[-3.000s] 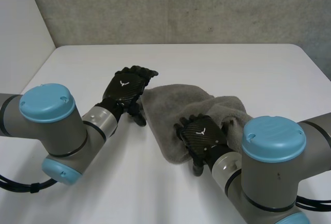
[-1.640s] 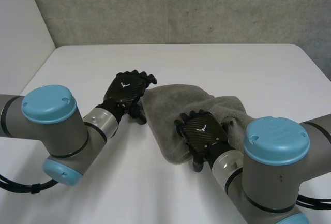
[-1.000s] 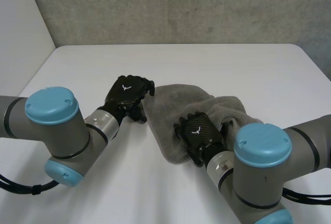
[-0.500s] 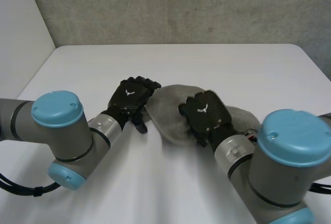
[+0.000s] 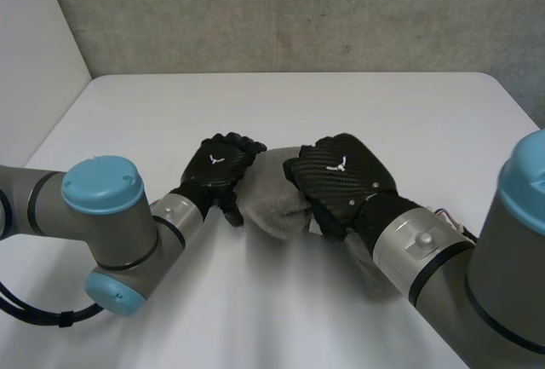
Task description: Fold the towel.
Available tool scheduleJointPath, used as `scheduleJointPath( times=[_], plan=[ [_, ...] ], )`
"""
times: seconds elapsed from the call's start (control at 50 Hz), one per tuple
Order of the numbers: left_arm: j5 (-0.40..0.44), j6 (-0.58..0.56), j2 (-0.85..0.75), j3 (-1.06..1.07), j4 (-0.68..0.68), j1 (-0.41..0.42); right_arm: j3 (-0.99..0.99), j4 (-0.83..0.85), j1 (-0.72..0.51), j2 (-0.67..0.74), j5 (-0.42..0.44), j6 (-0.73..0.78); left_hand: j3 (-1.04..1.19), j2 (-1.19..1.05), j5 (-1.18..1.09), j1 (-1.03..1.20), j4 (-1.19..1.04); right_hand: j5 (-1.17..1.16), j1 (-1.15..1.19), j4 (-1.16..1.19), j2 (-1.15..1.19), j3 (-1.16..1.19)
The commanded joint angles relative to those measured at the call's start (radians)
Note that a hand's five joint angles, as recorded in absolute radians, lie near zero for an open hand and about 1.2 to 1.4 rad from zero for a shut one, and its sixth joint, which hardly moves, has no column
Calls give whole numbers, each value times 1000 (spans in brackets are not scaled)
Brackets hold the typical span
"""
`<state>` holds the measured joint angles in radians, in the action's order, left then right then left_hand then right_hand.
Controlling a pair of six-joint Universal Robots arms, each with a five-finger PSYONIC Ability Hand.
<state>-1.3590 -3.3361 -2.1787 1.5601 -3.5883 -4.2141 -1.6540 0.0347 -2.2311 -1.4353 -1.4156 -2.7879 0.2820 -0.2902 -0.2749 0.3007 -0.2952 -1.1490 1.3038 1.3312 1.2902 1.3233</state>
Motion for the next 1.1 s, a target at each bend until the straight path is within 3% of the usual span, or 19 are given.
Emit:
scheduleJointPath(
  times=[0.02, 0.58, 0.74, 0.78, 0.94, 1.1],
  plan=[
    [4, -2, -26, -6, 2, 17, 5, 8, 21, -71, -3, -22, -19, 27, 186, -37, 32, -73, 92, 65, 106, 73],
    [-12, 7, -52, -18, -3, 37, 43, -125, 24, -178, 3, -25, 169, -161, -2, 151, -156, -73, 92, 65, 106, 73],
    [-15, 6, -61, -35, -4, 43, 59, -159, 30, -182, 4, -25, 571, -563, -404, 553, -558, -73, 92, 65, 106, 73],
    [-15, 6, -67, -49, 2, 43, 60, -165, 28, -182, 4, -24, 776, -768, -609, 757, -763, -73, 92, 65, 106, 73],
    [-15, 4, -64, -52, 3, 40, 62, -171, 33, -177, 10, -18, 1114, -1106, -946, 1095, -1101, -73, 92, 65, 106, 73],
    [-32, 4, -33, -54, 5, 22, 92, -228, 70, -41, 15, 46, 1114, -1106, -947, 1096, -1101, -73, 92, 65, 106, 73]
  ],
)
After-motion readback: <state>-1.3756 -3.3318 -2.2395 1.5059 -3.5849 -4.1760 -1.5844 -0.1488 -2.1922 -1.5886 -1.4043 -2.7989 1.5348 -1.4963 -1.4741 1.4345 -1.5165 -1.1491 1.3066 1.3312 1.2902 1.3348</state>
